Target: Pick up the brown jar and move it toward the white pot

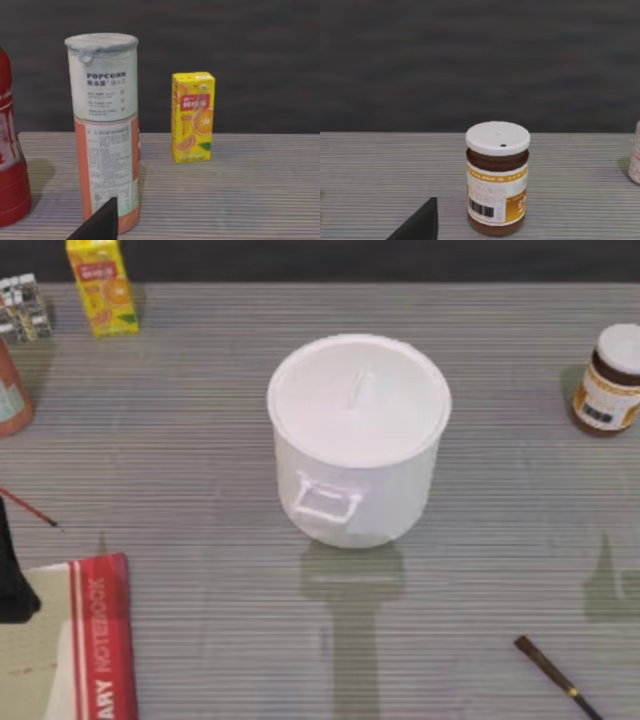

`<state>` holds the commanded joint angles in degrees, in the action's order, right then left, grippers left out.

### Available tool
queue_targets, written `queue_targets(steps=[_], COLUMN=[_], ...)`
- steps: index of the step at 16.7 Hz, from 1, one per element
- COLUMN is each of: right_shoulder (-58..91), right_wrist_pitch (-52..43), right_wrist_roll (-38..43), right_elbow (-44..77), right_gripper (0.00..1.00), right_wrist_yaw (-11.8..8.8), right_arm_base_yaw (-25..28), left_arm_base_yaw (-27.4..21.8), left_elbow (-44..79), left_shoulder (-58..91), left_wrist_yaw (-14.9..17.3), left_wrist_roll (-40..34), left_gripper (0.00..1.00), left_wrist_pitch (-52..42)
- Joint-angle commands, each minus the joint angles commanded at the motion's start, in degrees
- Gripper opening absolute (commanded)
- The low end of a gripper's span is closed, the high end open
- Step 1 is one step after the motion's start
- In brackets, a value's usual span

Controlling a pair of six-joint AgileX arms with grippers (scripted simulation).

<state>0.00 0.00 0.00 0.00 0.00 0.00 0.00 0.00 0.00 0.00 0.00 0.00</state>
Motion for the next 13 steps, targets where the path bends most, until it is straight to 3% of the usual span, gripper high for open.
queue_targets(steps=[6,13], right_shoulder=[4.4,29.0], right_wrist_pitch=[-2.7,-18.0], right_wrist_roll=[-1.2,-8.6], right_elbow=[5.3,32.7], right_gripper=[1.00,1.00], right_wrist_yaw=[-0.8,-2.9], right_arm_base_yaw=[0.6,1.6], left_arm_base_yaw=[0.0,0.0], left_elbow=[0.0,0.0], left_shoulder=[0.0,0.0], left_wrist_yaw=[0.0,0.0], left_wrist_roll=[0.0,0.0], left_gripper=[1.00,1.00], left_wrist_pitch=[0.0,0.0])
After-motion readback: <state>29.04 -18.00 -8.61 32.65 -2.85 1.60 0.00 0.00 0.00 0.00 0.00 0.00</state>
